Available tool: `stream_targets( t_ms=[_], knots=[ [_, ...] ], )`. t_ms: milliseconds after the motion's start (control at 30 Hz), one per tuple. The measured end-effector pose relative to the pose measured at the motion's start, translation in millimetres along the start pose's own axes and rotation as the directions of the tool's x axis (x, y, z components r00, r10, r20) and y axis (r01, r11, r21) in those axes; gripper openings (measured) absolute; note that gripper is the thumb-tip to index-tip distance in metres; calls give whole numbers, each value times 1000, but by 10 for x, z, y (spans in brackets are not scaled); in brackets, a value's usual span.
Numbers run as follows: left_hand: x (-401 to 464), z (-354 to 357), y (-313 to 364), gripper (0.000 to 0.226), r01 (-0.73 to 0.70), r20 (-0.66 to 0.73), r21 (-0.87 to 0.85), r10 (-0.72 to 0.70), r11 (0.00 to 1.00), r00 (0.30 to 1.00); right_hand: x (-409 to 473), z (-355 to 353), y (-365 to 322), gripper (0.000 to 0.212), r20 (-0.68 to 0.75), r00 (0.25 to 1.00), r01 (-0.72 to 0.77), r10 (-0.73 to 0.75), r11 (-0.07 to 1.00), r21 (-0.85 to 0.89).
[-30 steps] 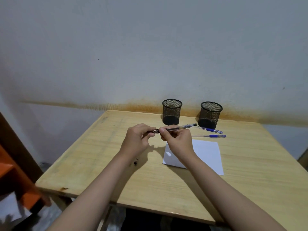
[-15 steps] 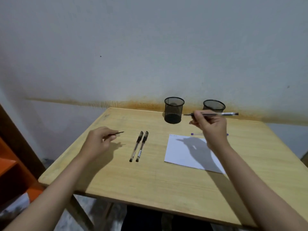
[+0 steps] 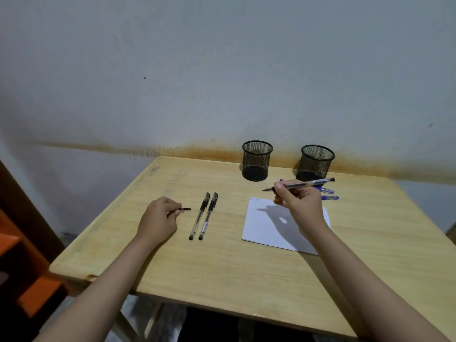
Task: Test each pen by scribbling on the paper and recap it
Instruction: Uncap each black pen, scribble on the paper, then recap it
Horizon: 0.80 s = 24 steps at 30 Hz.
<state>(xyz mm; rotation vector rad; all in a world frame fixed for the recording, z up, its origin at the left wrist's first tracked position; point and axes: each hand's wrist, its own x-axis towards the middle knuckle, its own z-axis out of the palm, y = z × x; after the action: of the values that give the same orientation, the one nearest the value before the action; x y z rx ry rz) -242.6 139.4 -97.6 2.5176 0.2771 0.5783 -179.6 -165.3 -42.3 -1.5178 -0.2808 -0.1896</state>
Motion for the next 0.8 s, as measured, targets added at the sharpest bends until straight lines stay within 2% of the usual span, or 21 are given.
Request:
stream_targets(
  t_ms=[133,233,300,367,467,533,600,700,800],
  knots=[
    [-12,59,154,31,1,-41,-60,-4,998,999,93,-59,103,13,-16,999,-34,33,998,-55],
    [-20,199,547,32,-101,-83,-140,90,985,992,224,-84,217,5,-70,995,-79,71,988,-130],
    [-54,336,849,34,-188,-45,-202,183,961,982,312,-87,302,10,-100,990,-115,99,980,-161],
    [-91,482,1082,40,-231,57,-249,253,940,966,379,-75,377,12,-108,984,-156,139,972,-173],
    [-110,694,1237,51,-261,240,-165,295,951,925,441,-68,471,9,-96,979,-197,179,953,-232],
    [-105,781,1245,57,-252,347,-77,263,965,900,434,-69,504,3,-75,983,-179,166,950,-256],
    [-75,894,1222,61,-258,435,20,224,966,872,467,-108,577,6,-67,986,-163,150,943,-290],
    [-104,907,1198,61,-280,458,92,209,955,864,467,-104,558,9,-30,988,-151,150,932,-329],
    [-103,903,1196,60,-303,447,110,225,946,866,519,-5,501,15,-33,976,-218,217,947,-235]
  ],
)
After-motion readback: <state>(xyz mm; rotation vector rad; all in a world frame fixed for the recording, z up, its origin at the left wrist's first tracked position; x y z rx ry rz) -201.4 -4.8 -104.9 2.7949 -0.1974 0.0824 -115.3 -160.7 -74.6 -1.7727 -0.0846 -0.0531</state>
